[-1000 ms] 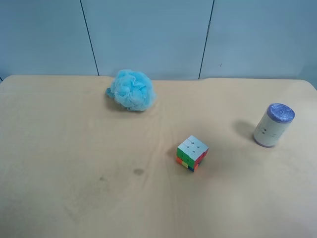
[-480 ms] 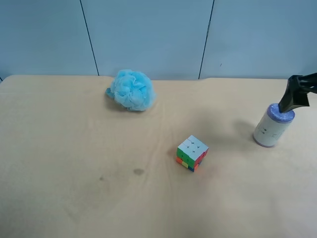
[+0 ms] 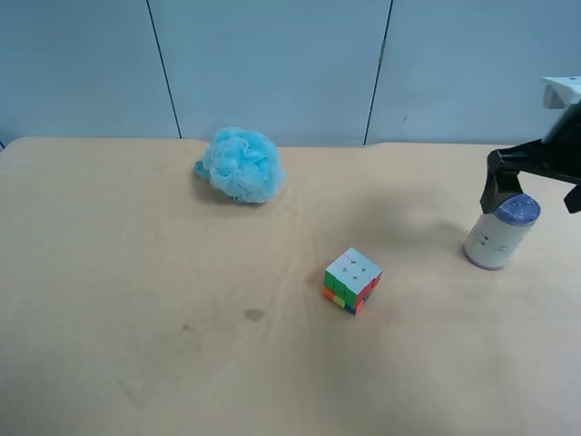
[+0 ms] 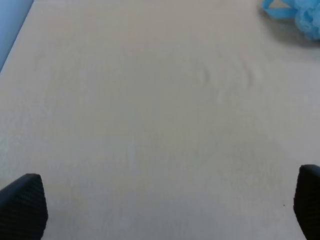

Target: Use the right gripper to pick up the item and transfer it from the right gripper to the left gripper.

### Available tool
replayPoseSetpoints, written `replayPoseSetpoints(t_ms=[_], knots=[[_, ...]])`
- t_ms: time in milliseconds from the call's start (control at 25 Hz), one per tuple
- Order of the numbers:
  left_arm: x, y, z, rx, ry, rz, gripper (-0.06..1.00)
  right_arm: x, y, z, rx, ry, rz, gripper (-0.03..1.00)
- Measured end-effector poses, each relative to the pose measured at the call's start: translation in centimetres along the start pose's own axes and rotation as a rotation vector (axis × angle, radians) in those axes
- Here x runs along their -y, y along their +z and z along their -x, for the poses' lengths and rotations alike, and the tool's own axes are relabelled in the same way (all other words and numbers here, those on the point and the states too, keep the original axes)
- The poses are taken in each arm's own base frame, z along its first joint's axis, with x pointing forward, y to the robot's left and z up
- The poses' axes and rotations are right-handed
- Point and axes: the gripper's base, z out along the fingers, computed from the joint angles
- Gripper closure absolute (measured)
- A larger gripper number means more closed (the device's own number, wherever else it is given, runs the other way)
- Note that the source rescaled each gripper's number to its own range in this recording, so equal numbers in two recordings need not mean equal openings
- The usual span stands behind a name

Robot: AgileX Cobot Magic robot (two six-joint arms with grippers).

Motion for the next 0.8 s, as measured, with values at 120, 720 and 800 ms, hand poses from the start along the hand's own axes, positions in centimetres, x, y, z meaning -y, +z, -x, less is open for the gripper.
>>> replayPoseSetpoints(t_ms=[120,720,800], knots=[[0.0,0.0,0.0,0.000,0.000,0.000,-0.05,0.0,1.1,0.3,-0.059,-0.002,-0.002,-0.03],[0.0,0.0,0.0,0.000,0.000,-0.001,-0.05,2.3,1.5,0.7,-0.051,0.008,-0.041,-0.03],[0.0,0.0,0.0,0.000,0.000,-0.001,-0.05,2.4,1.8,0.9,-0.041,0.009,-0.042,-0.03]])
